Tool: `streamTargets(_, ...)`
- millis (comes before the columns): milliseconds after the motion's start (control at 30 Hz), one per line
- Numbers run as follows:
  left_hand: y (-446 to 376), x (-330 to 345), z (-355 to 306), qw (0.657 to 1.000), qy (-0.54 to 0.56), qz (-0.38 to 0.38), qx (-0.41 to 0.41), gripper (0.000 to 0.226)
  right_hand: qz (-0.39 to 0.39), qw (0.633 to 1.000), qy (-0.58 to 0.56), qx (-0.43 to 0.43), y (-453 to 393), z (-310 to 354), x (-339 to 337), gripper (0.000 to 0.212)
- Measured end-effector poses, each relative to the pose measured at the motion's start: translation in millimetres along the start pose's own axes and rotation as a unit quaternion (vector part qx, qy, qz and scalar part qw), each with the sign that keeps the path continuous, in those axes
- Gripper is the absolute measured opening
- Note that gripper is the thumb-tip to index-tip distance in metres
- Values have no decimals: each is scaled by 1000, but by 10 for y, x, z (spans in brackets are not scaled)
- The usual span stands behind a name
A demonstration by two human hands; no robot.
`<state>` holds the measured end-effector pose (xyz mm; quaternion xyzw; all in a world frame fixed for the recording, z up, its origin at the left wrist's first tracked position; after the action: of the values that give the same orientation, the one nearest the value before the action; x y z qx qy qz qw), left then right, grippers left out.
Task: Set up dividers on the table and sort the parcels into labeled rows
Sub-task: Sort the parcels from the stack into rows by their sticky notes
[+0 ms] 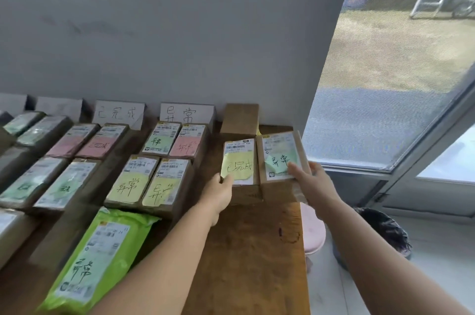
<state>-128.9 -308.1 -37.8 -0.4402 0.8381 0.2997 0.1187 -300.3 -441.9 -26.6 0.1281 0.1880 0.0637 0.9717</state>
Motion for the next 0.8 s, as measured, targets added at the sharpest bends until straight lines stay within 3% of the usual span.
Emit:
streamTargets(200, 217, -156, -166, 991, 128, -8, 32, 57, -10, 997, -42, -58, 86, 177, -129, 25)
streamTargets(400, 447, -467, -321, 974, 212, 4, 81, 29, 9, 993, -103, -48, 268, 360, -127, 25)
streamTargets(633, 580, -1103, -322, 956, 255, -28, 144, 28, 55, 986, -142, -71, 758, 701, 50, 22)
streamTargets(733, 590, -1478, -207, 947, 278, -47, 154, 18, 80, 982, -147, -89, 1071, 752, 254, 31)
streamTargets(800, 593, -1733, -91, 947, 276, -56, 154, 28, 82, 981, -151, -91, 1299, 760, 420, 38)
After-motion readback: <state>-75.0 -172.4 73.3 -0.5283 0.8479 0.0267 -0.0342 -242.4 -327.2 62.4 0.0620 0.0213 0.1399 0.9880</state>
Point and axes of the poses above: each hand's wrist, its own y-axis away from the middle knuckle, its own x-axis out of the palm, z = x × y, the point moved 2 cm from there along -y, towards the middle knuckle, and after that the axes turned 14 degrees about -z, right-handed, at the moved point
